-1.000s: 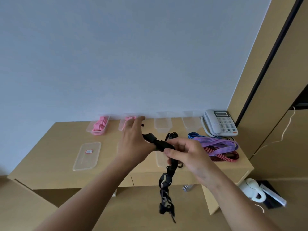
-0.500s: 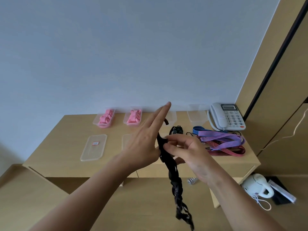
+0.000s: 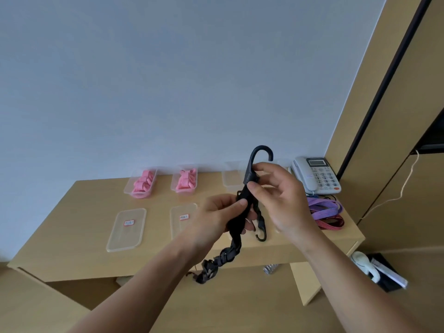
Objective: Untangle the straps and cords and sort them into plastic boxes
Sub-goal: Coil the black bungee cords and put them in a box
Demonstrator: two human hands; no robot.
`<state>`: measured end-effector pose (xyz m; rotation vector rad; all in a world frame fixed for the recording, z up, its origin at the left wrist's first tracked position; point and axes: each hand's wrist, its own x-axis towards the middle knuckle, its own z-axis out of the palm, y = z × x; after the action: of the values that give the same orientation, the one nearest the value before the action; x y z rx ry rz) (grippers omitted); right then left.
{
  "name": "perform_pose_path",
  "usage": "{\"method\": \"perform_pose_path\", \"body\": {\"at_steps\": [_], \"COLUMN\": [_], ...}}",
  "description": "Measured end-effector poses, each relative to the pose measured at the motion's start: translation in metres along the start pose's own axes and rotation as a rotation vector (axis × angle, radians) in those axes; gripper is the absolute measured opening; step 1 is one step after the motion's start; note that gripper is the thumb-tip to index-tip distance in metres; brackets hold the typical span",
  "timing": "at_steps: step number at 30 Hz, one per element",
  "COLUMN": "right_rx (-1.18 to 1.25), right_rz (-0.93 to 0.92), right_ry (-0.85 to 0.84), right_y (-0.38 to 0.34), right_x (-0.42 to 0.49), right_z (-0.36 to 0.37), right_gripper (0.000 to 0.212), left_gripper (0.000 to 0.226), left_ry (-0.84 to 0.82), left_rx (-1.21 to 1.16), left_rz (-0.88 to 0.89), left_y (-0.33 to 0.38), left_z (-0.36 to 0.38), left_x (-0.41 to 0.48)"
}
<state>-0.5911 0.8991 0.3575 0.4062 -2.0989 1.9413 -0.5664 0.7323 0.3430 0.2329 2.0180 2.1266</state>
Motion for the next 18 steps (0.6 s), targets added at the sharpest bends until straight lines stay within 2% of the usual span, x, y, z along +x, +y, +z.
{"method": "perform_pose_path", "body": {"at_steps": [2,6,9,14,18], "right_rx": [-0.05,-0.253,-0.41,-0.572,-0.503], "right_rz": [-0.071,-0.294,-0.462,-0.589,-0.518], "right_ry": [0.024,0.061,0.041,0.013,0.012], "right_y": [-0.002,-0.006,-0.006,-0.002,-0.005], "right_x": [0.001,0.001,0.0,-0.003,-0.005], "right_z": [-0.003,-0.004,-0.004,-0.011,-0.014], "right_gripper": [0.036,0.031,0.031,0.041,0.031], "left_gripper": [0.027,0.044,0.052,0.035,0.025], "left_ry": [-0.013,-0.043,-0.111,-0.23,-0.237], "left_rx": [-0.049,-0.296,-0.294,-0.168,-0.133], "left_rz": [-0.013,-0.119,-0.103,0.004,0.02], "left_y": [0.003,0.011,0.011,0.012,0.016], "left_z": [-0.005,-0.007,-0.01,-0.013,-0.014], "left_x": [0.001,0.003,0.005,0.006,0.009]}}
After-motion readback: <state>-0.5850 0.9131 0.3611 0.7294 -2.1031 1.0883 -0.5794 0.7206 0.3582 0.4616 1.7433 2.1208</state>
